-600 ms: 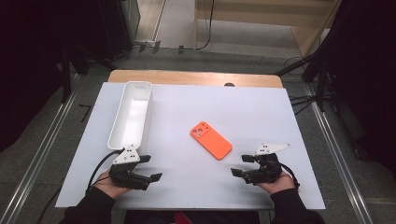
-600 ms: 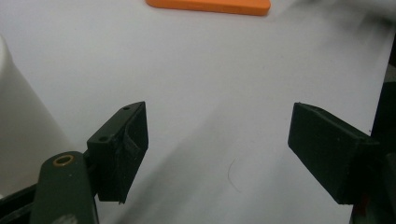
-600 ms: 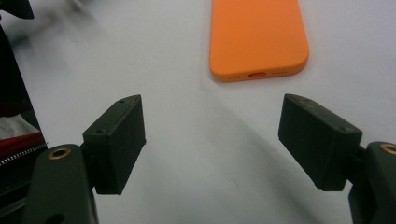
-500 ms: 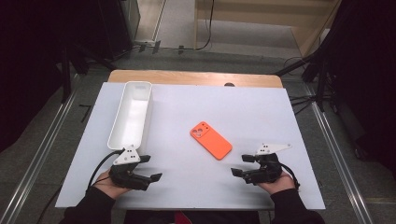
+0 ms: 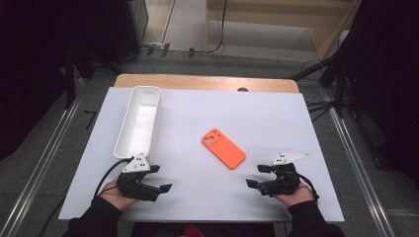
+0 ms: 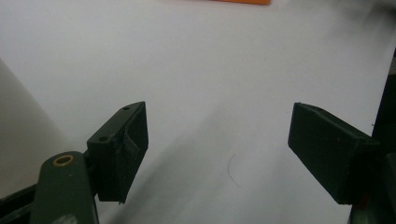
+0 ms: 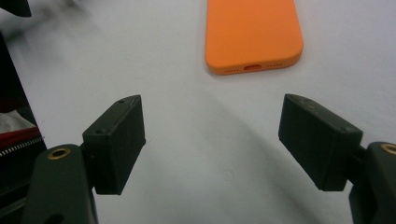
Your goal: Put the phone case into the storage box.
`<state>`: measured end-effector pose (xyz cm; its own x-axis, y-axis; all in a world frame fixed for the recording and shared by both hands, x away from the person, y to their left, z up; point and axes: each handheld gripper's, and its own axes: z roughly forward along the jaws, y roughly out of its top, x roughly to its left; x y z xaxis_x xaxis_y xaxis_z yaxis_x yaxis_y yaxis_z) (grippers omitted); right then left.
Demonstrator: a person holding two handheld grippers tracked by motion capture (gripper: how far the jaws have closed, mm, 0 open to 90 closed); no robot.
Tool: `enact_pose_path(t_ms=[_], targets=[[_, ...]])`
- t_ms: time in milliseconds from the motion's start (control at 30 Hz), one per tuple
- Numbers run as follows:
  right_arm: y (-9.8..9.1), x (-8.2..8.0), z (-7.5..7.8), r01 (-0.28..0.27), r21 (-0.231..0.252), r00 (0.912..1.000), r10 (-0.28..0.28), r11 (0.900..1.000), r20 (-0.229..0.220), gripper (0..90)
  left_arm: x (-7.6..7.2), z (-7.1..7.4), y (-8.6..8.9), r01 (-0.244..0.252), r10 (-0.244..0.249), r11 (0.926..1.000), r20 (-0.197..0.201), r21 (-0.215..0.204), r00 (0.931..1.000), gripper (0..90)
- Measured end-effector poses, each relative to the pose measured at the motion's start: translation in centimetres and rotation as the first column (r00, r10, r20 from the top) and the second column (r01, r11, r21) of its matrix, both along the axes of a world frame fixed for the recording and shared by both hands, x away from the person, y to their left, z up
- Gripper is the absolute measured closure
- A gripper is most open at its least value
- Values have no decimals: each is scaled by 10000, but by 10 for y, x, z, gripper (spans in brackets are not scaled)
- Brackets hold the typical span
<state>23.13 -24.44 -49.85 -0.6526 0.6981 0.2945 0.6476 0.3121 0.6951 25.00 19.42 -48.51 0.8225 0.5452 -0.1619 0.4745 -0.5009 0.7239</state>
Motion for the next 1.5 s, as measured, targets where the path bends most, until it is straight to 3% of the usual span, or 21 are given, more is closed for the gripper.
enact_pose_path(t_ms=[200, 633, 733, 1500], targets=[[2, 0, 0, -230, 26, 9997, 230, 9997, -47, 214, 1, 1, -1, 6, -7, 10000, -111, -65, 9999, 200], [1, 0, -1, -204, -63, 9997, 203, 9998, -129, 214, 3, 0, 0, 36, -44, 9996, -287, -295, 9996, 201], [2, 1, 0, -327, -115, 9993, 325, 9994, -183, 214, 3, 0, 0, 103, -109, 9998, -288, -178, 9995, 201], [1, 20, 15, -406, -338, 9991, 402, 9986, -113, 214, 2, 1, 0, 21, -35, 9995, -463, -305, 9989, 202]])
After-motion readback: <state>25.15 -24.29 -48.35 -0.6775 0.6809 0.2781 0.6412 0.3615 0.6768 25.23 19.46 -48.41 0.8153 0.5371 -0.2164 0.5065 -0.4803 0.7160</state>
